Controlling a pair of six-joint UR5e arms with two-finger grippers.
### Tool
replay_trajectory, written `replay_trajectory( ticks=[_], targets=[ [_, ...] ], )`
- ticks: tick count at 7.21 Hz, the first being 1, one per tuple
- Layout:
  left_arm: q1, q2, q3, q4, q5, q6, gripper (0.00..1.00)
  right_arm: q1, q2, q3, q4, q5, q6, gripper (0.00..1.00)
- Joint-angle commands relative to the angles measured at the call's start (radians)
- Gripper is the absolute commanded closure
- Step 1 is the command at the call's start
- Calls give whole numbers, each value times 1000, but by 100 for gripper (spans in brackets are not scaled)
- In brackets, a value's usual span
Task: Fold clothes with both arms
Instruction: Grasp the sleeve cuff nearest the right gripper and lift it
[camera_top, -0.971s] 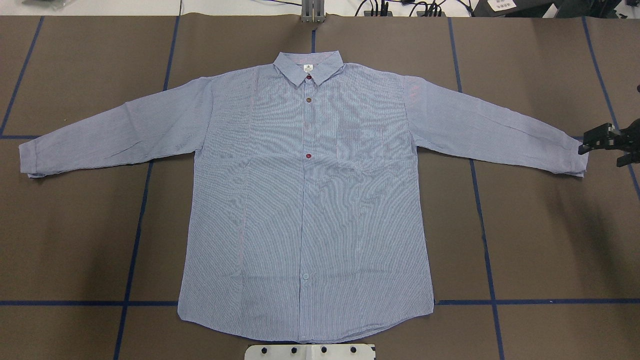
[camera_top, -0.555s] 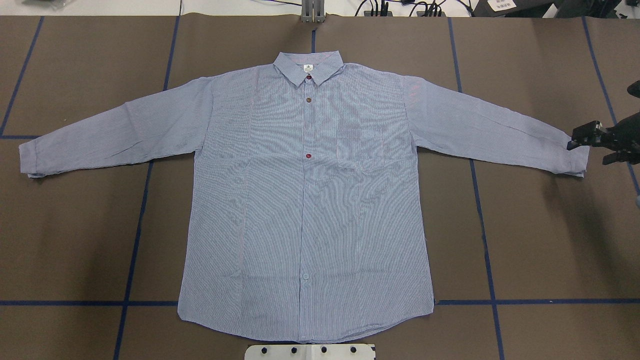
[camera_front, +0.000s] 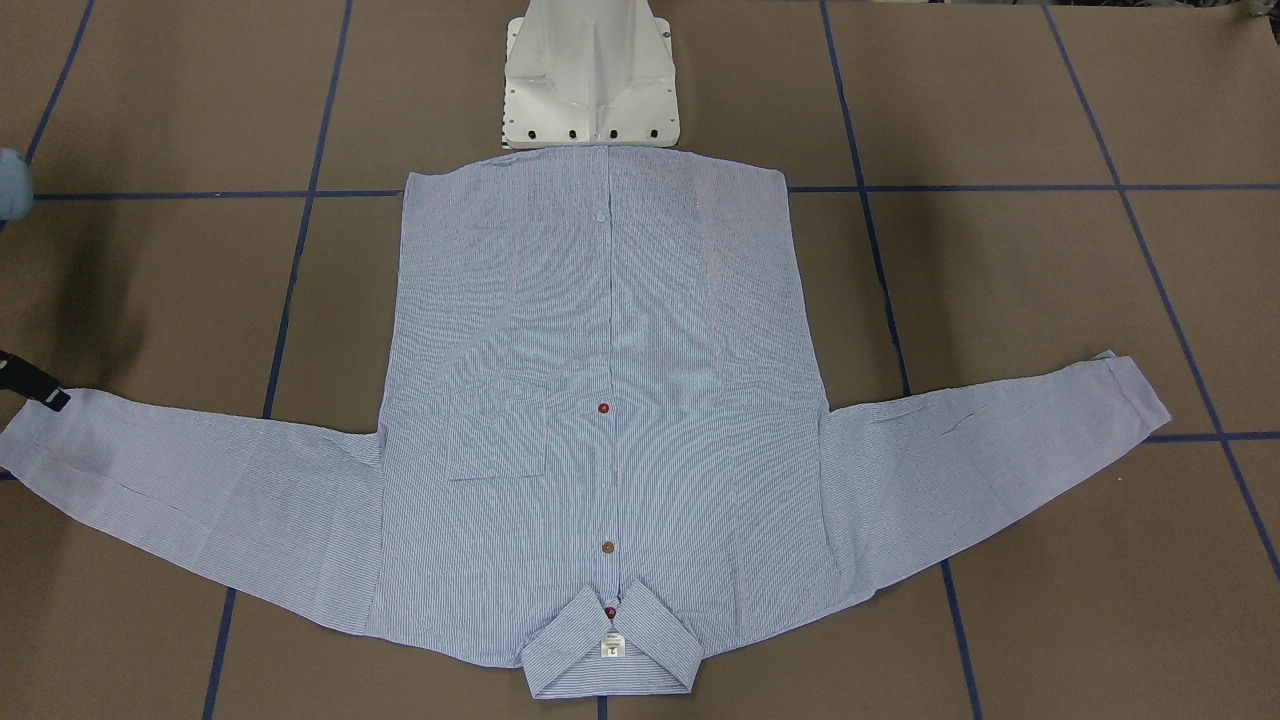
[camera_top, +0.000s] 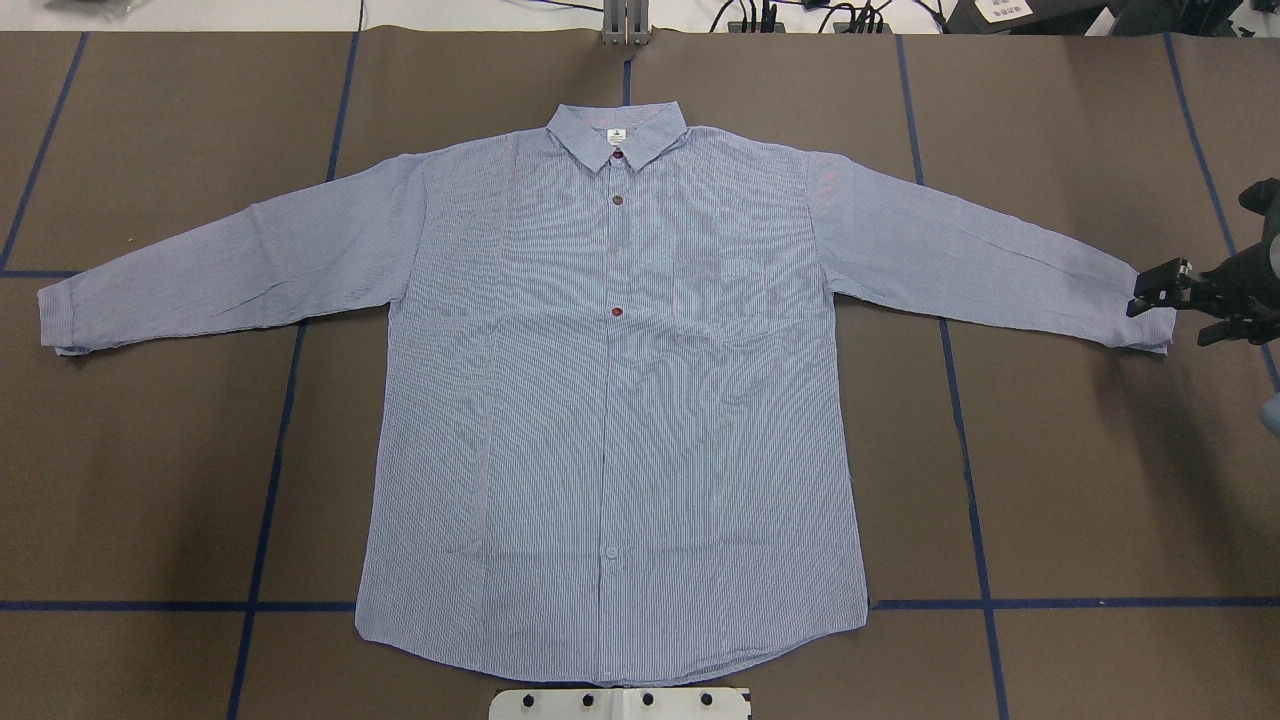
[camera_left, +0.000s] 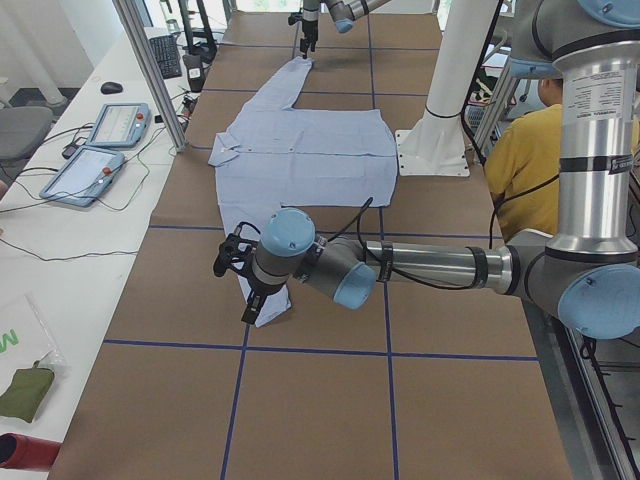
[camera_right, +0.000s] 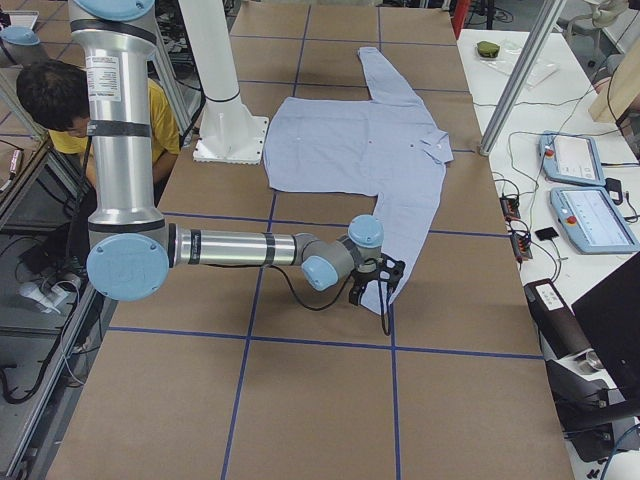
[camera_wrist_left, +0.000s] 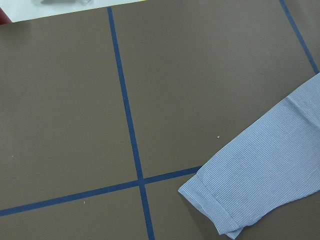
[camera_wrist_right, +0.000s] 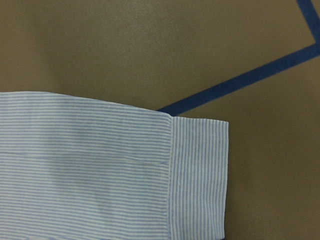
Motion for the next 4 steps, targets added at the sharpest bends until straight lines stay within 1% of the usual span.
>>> replay_trajectory(
  ticks=[1, 3, 4],
  targets=[
    [0, -4, -1, 1, 0, -2, 1, -10, -2, -11, 0, 2, 28, 6],
    [0, -10, -1, 1, 0, -2, 1, -13, -2, -27, 0, 4, 32, 15],
    [0, -10, -2, 1, -2, -2, 1, -13, -2, -27, 0, 4, 39, 31]
  ],
)
